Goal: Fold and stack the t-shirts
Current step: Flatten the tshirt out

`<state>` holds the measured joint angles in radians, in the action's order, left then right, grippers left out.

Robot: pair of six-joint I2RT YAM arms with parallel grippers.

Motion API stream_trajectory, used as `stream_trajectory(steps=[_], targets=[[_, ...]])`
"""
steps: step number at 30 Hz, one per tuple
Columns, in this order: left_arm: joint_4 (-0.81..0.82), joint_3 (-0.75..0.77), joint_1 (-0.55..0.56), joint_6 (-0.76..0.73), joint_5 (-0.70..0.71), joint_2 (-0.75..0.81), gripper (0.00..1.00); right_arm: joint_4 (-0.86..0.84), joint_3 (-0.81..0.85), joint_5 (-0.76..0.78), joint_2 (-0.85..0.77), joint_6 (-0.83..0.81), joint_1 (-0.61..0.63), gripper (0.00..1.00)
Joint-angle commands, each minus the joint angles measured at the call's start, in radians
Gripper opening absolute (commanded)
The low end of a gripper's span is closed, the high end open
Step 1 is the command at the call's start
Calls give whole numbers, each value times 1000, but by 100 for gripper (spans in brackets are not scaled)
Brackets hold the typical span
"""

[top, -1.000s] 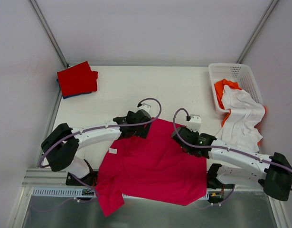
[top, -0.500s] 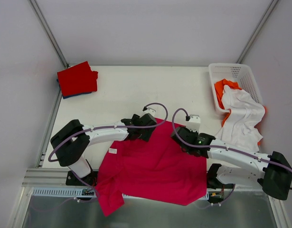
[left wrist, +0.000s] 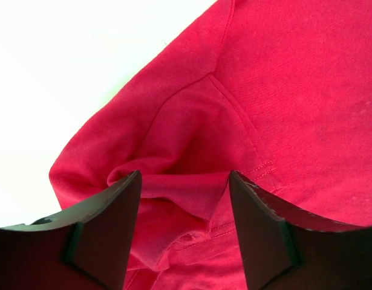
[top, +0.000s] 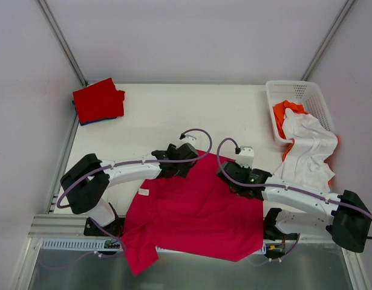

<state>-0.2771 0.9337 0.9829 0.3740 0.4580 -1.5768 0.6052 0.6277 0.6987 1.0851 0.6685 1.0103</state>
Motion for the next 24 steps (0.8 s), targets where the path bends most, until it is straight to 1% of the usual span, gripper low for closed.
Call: stream_trajectory(steps=[1,2,9,17,21,22,24], targets=[[-24,-4,10,9,38,31,59,-13,0,12,6,5,1,1],[-24,-4,11,9,38,28,56,-13,-2,12,7,6,-1,0],[-24,-15,11,31,22,11,53,-13,-10,12,13,16,1,0],[-25,-41,14,40,11,46,48,-19,-10,12,38,17,1,1],[-25,-55,14,45,18,46,34,-31,-8,4,55,17,1,0],[-25,-55,14,46,21,43,22,-33,-5,4,62,19,1,0],[-25,-56,14,49,27,32,11,-35,-3,1,68,17,1,0]])
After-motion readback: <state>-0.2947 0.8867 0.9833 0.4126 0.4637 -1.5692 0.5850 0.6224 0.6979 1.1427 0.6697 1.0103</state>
